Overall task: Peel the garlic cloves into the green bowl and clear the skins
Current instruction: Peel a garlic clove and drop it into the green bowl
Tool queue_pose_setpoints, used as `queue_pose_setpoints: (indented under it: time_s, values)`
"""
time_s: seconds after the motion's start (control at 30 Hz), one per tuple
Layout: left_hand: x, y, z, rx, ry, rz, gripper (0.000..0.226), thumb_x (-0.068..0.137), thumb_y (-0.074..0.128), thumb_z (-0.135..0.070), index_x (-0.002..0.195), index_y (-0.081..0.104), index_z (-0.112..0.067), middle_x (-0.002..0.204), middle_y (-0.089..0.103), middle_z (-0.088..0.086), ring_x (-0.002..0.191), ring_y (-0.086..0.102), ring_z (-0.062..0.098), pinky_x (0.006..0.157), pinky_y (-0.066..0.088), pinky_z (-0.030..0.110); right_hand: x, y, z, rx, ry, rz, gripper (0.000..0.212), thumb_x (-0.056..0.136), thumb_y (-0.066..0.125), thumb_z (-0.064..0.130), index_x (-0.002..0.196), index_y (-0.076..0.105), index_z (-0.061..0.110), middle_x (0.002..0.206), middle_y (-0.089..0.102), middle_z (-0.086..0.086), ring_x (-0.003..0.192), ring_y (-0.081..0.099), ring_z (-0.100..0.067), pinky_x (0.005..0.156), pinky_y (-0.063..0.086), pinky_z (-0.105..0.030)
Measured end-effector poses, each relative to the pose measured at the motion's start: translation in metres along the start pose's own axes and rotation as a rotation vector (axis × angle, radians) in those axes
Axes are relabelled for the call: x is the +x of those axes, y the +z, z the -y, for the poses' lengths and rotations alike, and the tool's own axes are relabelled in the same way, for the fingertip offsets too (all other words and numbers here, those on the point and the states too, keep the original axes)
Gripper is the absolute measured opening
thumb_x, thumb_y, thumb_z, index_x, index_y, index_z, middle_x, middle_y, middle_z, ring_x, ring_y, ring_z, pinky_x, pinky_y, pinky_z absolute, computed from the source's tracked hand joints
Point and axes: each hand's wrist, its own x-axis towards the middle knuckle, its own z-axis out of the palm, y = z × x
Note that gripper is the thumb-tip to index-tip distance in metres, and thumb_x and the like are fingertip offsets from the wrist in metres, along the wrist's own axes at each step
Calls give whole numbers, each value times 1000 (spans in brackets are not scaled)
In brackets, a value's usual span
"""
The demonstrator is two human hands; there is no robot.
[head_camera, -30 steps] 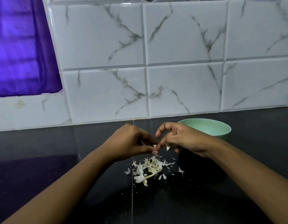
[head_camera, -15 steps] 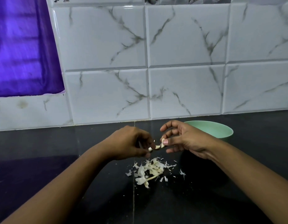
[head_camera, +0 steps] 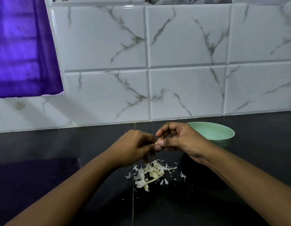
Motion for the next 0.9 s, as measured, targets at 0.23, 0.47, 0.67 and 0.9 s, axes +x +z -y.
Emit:
queue_pose_setpoints:
  time_s: [0.23, 0.47, 0.67, 0.9]
  values:
    - [1, 0, -3, -549, -272, 32, 18, 92, 58, -12, 95, 72, -1, 87, 75, 12, 66, 70, 16, 55, 53, 21, 0, 4, -2, -38, -88, -31, 18, 75, 69, -10, 80, 63, 7, 71, 62, -4, 62, 60, -9, 61, 55, -19]
    - [3, 5, -5, -709, -345, -143, 6, 82, 69, -8, 85, 74, -9, 79, 75, 9, 63, 70, 13, 47, 47, 18, 3, -1, -1, -89, -94, -149, 10, 82, 67, -1, 81, 67, 8, 67, 66, -5, 60, 66, -10, 54, 54, -19]
    - [2, -6, 6, -646, -335, -224, 18, 80, 66, 8, 81, 66, -10, 74, 74, 7, 58, 70, 14, 45, 47, 19, 1, -2, 3, -217, -35, -144, 23, 95, 54, 19, 81, 64, 2, 49, 60, -7, 39, 55, -17, 44, 47, -23]
    - [2, 0, 3, -599, -305, -147, 14, 75, 76, -1, 79, 64, -6, 68, 73, 8, 53, 67, 12, 48, 47, 19, -1, 6, -4, -71, 29, -59, 15, 84, 67, 7, 98, 62, 9, 86, 64, -11, 61, 63, -11, 47, 52, -23]
